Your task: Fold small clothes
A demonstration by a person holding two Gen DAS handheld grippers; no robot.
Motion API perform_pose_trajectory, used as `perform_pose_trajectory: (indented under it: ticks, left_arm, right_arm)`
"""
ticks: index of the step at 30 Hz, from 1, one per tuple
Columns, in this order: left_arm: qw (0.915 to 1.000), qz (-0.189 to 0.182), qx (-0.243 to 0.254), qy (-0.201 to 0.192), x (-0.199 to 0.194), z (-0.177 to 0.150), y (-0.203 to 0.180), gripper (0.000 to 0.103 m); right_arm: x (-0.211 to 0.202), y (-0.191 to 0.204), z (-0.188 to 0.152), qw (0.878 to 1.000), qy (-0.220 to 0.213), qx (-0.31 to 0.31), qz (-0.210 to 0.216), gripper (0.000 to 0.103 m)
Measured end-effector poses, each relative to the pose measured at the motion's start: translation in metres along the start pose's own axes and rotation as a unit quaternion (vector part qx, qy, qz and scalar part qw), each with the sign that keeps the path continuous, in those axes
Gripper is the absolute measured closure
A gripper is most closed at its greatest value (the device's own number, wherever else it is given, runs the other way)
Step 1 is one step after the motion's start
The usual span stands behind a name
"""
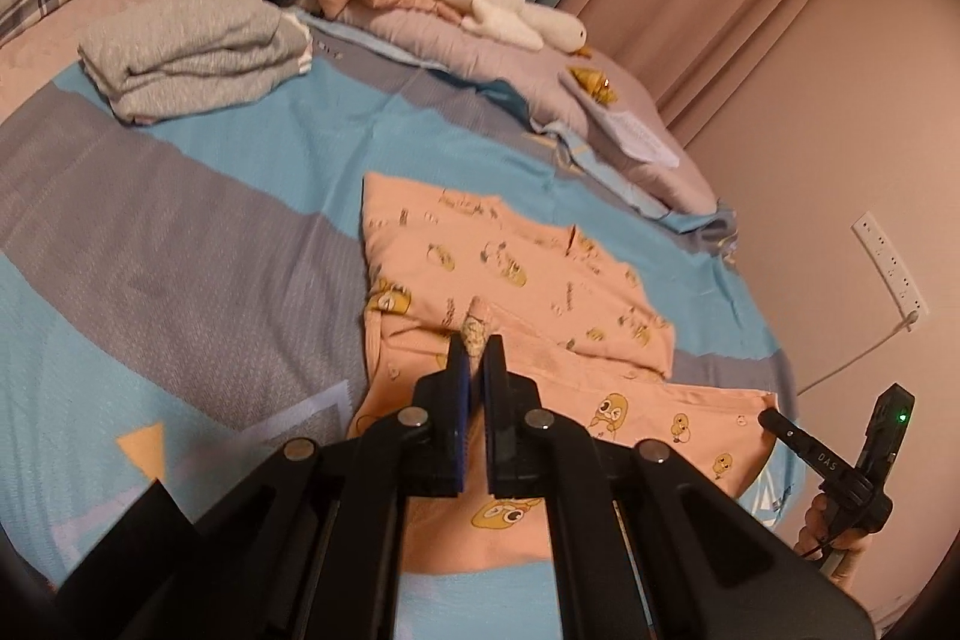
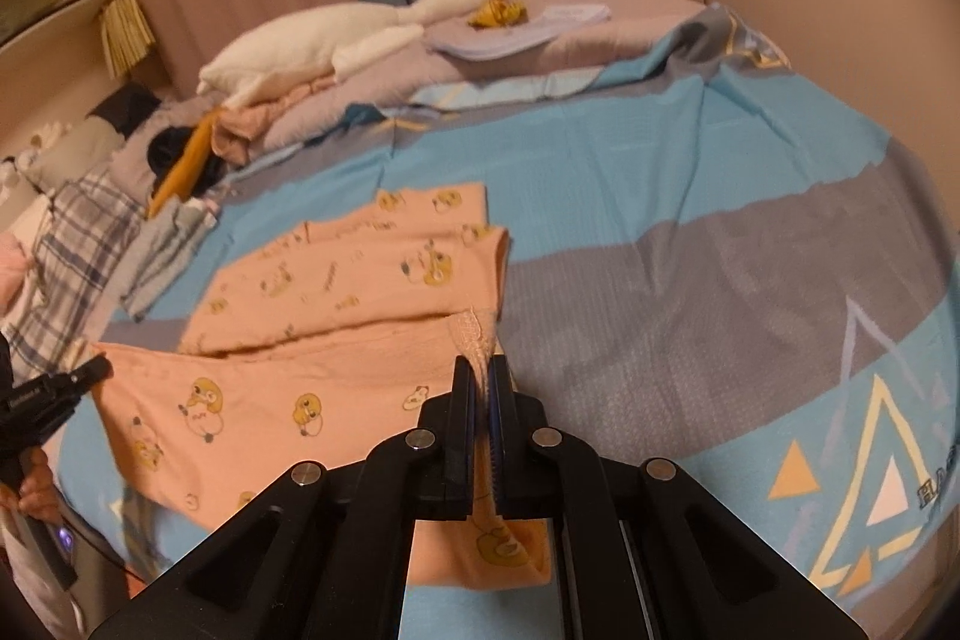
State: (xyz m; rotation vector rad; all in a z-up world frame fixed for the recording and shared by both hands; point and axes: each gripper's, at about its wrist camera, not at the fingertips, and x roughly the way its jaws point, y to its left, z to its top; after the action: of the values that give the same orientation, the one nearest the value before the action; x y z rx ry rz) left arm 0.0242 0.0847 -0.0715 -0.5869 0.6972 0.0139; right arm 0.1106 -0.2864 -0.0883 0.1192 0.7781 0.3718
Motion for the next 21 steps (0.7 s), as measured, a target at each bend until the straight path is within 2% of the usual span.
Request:
perform_pose_trajectory:
  ticks: [10, 21]
  left_arm:
    - [0.9991, -0.023, -0.003, -0.036, -0.023, 0.015, -0.007, 0.100]
    - [0.9972, -0.015, 0.001, -0.073, -0.026, 0.043, -0.017, 0.100]
  right_arm:
    - [-0.020, 0.012, 0.019, 0.999, -0.042, -0.013, 0.010, 0.098]
    - [-0.025, 0.023, 0.053, 0.996, -0.080, -0.035, 0.018, 0.098]
